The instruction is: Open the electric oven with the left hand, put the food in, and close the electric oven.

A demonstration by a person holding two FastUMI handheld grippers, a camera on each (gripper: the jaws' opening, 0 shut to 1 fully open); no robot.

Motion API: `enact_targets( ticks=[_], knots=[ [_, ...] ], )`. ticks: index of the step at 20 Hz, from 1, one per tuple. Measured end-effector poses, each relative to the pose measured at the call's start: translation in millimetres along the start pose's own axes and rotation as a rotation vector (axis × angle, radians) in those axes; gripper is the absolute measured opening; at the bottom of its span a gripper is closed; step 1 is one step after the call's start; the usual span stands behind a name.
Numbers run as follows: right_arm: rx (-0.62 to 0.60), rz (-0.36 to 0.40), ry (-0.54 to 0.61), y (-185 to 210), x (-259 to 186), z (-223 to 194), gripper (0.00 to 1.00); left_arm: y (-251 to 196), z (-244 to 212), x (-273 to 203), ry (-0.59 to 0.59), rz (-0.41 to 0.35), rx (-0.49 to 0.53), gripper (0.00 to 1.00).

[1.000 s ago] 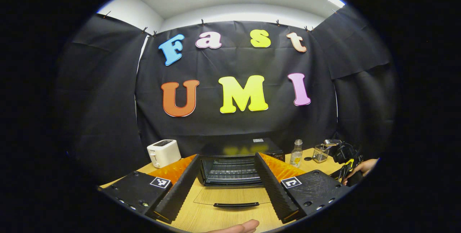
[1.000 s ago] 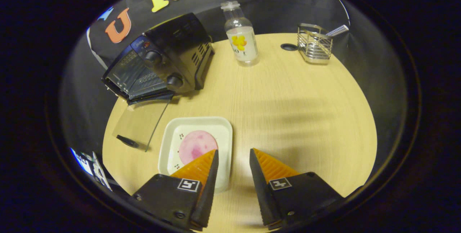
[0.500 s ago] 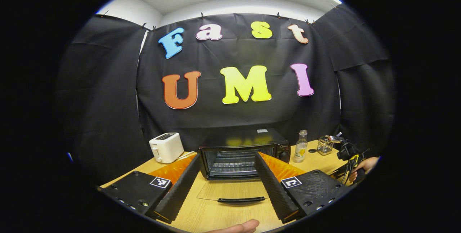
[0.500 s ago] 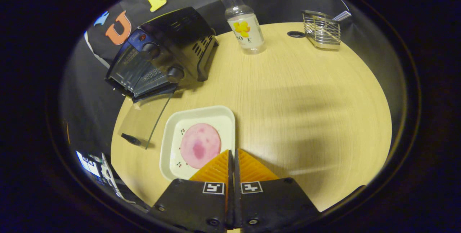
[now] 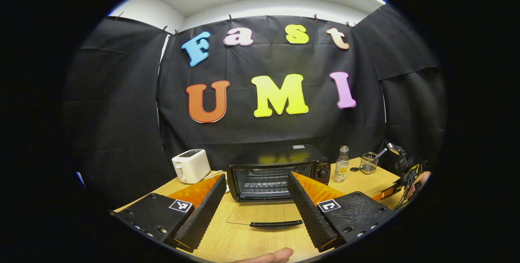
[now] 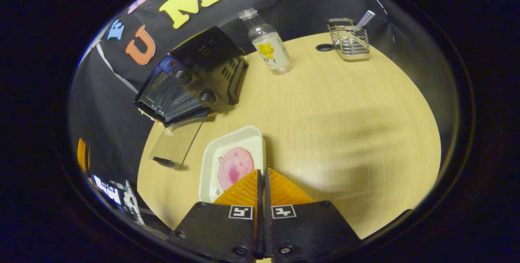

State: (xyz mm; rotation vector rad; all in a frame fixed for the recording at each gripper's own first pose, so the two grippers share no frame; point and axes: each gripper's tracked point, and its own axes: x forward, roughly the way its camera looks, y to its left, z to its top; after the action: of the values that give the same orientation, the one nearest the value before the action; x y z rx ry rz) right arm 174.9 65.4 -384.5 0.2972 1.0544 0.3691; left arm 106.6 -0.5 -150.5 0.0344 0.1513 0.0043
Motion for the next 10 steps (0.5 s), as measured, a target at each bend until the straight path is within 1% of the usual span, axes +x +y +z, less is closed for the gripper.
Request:
enact_targets(
  ticks=[3,6,7,8,9,10],
  knots=[
    [0.046,0.027,-0.008,-0.1,-15.7,4.3,0.04,1.7,-3.7,-0.4,0.007,0.001,-0.003,0.96],
    [0.098,0.081,-0.024,8.2,-33.5,11.2,0.04,4.0,-4.9,-2.5,0.014,-0.001,-0.005,0.96],
    [0.109,0.091,-0.033,10.0,-39.1,13.8,0.01,4.0,-5.3,-2.8,0.013,-0.002,-0.005,0.96],
    [0.113,0.096,-0.047,12.0,-44.6,18.0,0.04,5.5,-4.6,-4.1,0.011,-0.002,-0.004,0.96],
    [0.114,0.101,-0.060,15.0,-49.9,22.6,0.04,7.4,-4.1,-5.2,0.008,-0.003,-0.003,0.96],
    [0.115,0.106,-0.074,19.7,-55.3,25.2,0.00,8.6,-3.2,-6.8,0.005,-0.002,-0.003,0.96]
  ],
)
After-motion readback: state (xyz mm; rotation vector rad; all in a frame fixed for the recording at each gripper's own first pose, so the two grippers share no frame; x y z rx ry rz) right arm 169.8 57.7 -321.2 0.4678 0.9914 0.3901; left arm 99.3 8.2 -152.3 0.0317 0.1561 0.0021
